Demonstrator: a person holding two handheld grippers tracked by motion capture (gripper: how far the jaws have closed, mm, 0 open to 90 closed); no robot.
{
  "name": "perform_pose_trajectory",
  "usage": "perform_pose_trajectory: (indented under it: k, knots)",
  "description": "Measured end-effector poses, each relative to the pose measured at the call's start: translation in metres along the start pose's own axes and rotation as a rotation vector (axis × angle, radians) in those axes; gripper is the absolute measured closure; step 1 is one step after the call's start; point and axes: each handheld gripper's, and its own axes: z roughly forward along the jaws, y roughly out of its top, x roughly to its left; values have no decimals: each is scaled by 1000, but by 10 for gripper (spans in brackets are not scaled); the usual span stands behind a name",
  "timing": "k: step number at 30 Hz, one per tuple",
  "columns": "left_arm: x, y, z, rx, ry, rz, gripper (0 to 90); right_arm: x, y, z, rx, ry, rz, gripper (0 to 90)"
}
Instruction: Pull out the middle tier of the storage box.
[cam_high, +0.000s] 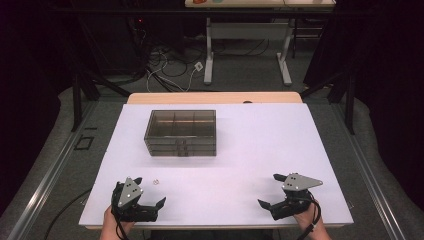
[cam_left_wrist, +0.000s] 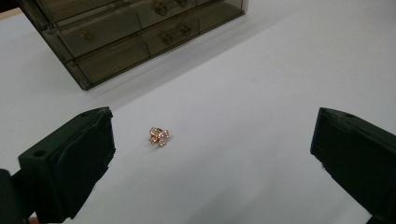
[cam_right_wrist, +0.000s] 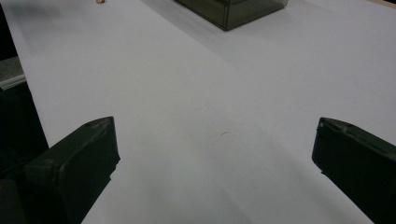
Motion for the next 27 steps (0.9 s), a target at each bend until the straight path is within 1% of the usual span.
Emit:
perform_pose_trajectory:
  k: [2,3,5,6,8,10,11,12,15,16,19,20,22,24,27]
  knots:
    - [0,1,1,14,2,-8,0,1,0,0,3,-1,9,0]
    - [0,1,2,16,-1,-18,0,1,0,1,-3,-6,6,0]
    - [0,2,2,19,-3,-17,0,1,0,0,4,-8,2,0]
    - [1,4,3,23,7,-12,0,1,0,1,3,-8,2,0]
    - [1,4,3,21,6,-17,0,1,0,1,7,-8,1,0]
    - [1,7,5,38,13,-13,0,1,0,0,6,-7,2,0]
    - [1,7,5,38,13,-13,0,1,0,0,2,-9,2,0]
    - [0,9,7,48,6,-14,0,2,0,0,2,-10,4,0]
    - [0,12,10,56,5,-2,0,2,0,0,-1,-9,1,0]
    - [0,13,11,55,1,-7,0,2,0,1,0,-7,-3,0]
    - [0,16,14,64,12,-8,0,2,0,1,7,1,-3,0]
    - [0,16,15,66,9,-16,0,2,0,1,7,2,-1,0]
    - [0,17,16,73,12,-9,0,2,0,2,10,3,-5,0]
    - [1,19,17,70,3,-16,0,2,0,1,8,1,-8,0]
    - [2,22,18,71,6,-19,0,2,0,0,16,1,-6,0]
